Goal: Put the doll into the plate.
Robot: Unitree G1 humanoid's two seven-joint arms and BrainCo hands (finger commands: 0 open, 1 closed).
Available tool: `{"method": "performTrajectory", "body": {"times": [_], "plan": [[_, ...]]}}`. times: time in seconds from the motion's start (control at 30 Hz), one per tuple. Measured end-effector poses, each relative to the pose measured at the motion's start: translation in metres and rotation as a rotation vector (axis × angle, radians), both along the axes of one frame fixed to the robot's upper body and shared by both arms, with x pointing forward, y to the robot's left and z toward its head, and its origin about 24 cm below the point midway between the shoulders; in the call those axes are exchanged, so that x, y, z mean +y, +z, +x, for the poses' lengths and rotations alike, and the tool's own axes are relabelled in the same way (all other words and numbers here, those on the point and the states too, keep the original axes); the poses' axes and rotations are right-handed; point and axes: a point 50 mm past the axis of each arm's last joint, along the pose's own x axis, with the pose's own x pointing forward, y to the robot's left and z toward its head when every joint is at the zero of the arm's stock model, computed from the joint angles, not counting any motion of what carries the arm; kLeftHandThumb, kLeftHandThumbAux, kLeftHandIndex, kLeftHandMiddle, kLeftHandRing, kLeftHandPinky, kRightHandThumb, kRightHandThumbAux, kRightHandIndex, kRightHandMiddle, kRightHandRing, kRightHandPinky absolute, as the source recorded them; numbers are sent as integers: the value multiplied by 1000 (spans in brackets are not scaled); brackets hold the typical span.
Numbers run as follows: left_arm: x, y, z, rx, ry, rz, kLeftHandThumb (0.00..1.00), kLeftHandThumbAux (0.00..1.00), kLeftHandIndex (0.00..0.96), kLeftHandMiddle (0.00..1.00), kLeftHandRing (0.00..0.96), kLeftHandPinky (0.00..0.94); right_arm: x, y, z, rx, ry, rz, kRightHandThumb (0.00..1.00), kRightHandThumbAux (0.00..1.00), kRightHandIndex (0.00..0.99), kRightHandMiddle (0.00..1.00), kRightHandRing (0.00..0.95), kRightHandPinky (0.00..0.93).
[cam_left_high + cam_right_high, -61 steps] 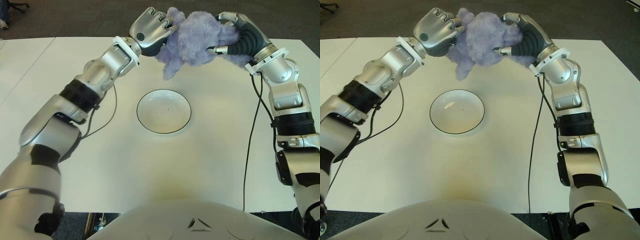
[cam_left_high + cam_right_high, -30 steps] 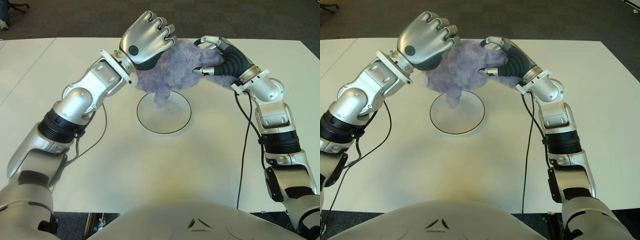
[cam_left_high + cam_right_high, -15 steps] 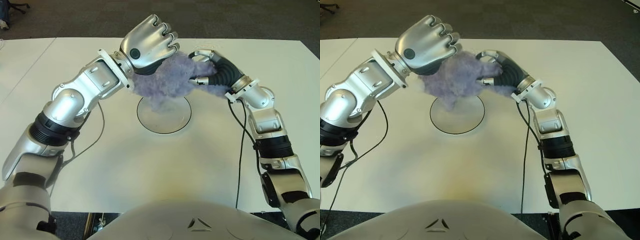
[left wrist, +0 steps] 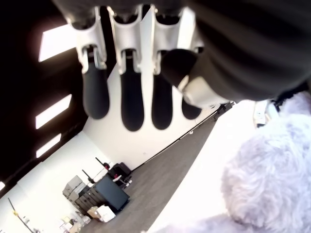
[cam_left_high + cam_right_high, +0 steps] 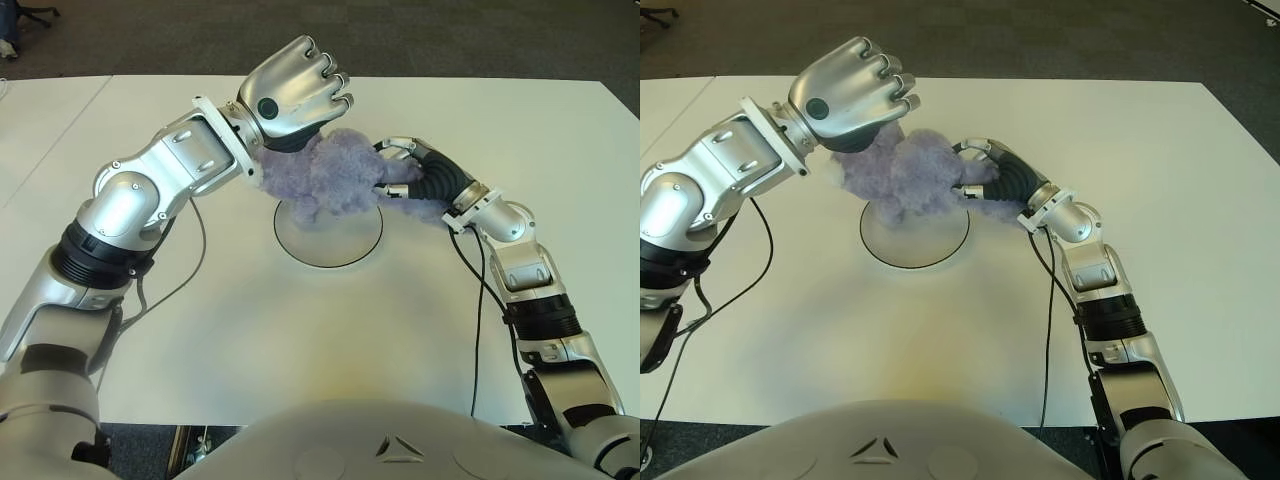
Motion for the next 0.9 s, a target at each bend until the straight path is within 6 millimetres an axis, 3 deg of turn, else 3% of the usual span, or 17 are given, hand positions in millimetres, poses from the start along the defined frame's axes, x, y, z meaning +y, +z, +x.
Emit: {"method": "performTrajectory", "body": {"times": [0.3,0.9], "plan": [[-3,-2,1,11,-6,-20,856,658,436,489,710,817,-14,-47,-13,164,-50,-45,704,713,439,857,859,859],[-3,-6,18,-15,23,-80,850,658,438,492,774,841,-17,-65,-31,213,-21,-53,709,710,440,861,867,868]]}}
